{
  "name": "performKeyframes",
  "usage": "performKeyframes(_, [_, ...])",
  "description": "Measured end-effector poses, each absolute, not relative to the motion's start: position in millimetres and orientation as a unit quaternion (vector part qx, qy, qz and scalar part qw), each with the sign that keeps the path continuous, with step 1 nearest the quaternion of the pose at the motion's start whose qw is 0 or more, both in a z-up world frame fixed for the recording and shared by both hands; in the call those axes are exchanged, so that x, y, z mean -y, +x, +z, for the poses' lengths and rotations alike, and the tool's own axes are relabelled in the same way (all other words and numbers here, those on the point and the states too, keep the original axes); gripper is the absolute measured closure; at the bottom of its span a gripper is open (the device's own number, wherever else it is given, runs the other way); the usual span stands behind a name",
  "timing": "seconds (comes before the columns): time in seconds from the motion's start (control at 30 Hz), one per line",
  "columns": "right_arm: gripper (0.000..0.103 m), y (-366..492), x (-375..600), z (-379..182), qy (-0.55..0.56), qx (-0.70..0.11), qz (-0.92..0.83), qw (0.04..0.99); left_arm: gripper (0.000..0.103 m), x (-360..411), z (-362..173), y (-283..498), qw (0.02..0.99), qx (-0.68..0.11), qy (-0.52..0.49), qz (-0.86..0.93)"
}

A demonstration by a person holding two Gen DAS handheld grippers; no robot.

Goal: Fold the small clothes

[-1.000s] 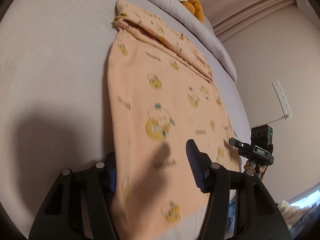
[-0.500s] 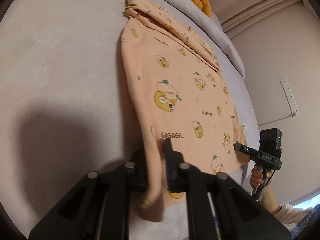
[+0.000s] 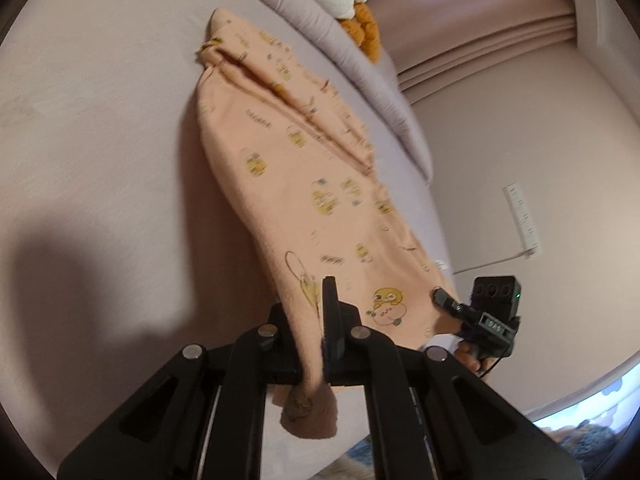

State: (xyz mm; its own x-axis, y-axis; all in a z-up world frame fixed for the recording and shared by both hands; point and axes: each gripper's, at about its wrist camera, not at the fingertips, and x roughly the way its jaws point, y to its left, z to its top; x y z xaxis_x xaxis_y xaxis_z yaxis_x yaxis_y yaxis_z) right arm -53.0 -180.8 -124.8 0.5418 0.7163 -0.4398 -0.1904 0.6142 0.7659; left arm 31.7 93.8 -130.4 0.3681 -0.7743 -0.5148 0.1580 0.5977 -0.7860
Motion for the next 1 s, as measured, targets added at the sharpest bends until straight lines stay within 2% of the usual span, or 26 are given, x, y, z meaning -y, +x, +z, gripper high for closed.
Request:
performKeyframes(0.23, [0.098,-42,179,-103,0.358,-0.341,0.303,0.815,0.100,-98,-111,42,0.757,-0.439,-0.361,-0.324])
performKeyframes(0.57, [0.098,-19,181,-81,0.358,-0.303,0.312,0.826,0.100,-95,-82,63,0.777,-0.406,-0.346,-0.336])
performKeyframes(1.0, [0.098,43,198,-56,0.365,-0.264,0.289,0.845,0.100,-93,-58,129,0.786,-0.353,-0.377,-0.340])
